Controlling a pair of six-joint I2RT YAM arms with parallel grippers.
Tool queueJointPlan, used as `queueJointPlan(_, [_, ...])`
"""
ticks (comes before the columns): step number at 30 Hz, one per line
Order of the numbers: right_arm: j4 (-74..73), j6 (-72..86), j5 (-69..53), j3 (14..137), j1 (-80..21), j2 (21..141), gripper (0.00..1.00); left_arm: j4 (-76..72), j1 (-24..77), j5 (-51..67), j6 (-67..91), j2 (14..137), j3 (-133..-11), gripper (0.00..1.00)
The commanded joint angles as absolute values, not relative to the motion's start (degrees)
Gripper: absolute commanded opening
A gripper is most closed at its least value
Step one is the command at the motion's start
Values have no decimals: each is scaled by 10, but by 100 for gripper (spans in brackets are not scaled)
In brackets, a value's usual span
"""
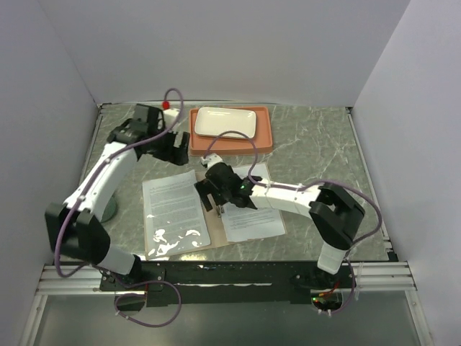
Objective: Put the files into the folder
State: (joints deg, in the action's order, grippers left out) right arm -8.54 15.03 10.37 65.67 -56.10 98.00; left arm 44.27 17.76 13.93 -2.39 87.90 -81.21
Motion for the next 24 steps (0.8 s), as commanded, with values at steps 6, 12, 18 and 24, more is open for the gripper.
queueJointPlan(6, [-189,253,20,649,-490,976,100,454,106,189,-40,728,-739,96])
queueJointPlan(12, [-193,325,133,622,-483,881,99,440,98,155,-35,660,-724,96])
queueJointPlan(18, [-266,287,14,718,-455,957,99,426,97,150,-31,616,-718,99])
queueJointPlan(24, [-398,286,146,807,-516,1021,100,458,85,101,-37,613,-697,97])
